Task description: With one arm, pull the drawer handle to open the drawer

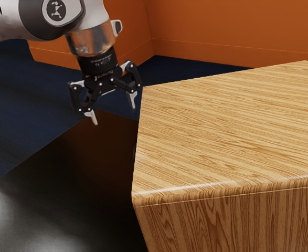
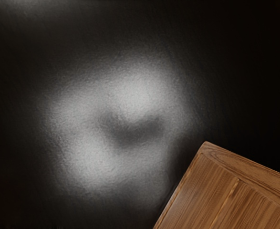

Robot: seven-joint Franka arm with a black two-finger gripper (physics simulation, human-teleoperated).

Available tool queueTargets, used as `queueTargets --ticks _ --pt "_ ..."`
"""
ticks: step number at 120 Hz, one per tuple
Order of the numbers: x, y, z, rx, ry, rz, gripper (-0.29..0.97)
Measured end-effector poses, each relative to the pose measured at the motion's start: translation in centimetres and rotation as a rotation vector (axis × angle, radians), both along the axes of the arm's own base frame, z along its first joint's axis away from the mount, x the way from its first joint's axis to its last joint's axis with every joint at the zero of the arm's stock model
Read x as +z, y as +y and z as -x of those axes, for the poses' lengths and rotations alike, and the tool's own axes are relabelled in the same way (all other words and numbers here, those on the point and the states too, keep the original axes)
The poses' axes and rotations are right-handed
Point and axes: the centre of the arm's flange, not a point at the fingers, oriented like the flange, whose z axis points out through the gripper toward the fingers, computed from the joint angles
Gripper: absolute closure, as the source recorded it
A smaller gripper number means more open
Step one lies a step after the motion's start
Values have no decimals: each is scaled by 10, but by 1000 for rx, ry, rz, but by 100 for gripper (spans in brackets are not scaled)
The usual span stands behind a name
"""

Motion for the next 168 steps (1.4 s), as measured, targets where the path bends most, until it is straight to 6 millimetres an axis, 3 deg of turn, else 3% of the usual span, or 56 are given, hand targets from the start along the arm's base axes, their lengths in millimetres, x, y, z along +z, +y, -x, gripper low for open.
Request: queueTargets --ticks 34,42,56,63,66,70,75,84,112,128,138,153,163,168 --pt "2 2 -1 138 -16 1 0" --pt "40 2 13 154 -85 15 0" --pt "132 -4 65 158 -259 63 0" --pt "180 -18 122 126 -336 70 0" --pt "197 -34 149 94 -366 63 0" --pt "212 -72 181 17 -393 56 0" --pt "219 -95 204 -18 -404 40 0" --pt "213 -104 209 18 -383 -3 0" --pt "193 -106 191 154 -337 -61 0" --pt "162 -111 166 196 -283 -93 0" --pt "142 -80 195 196 -286 -60 0" --pt "73 -28 238 146 -320 54 0" --pt "55 -9 275 85 -417 143 0" --pt "43 6 279 52 -459 191 0"
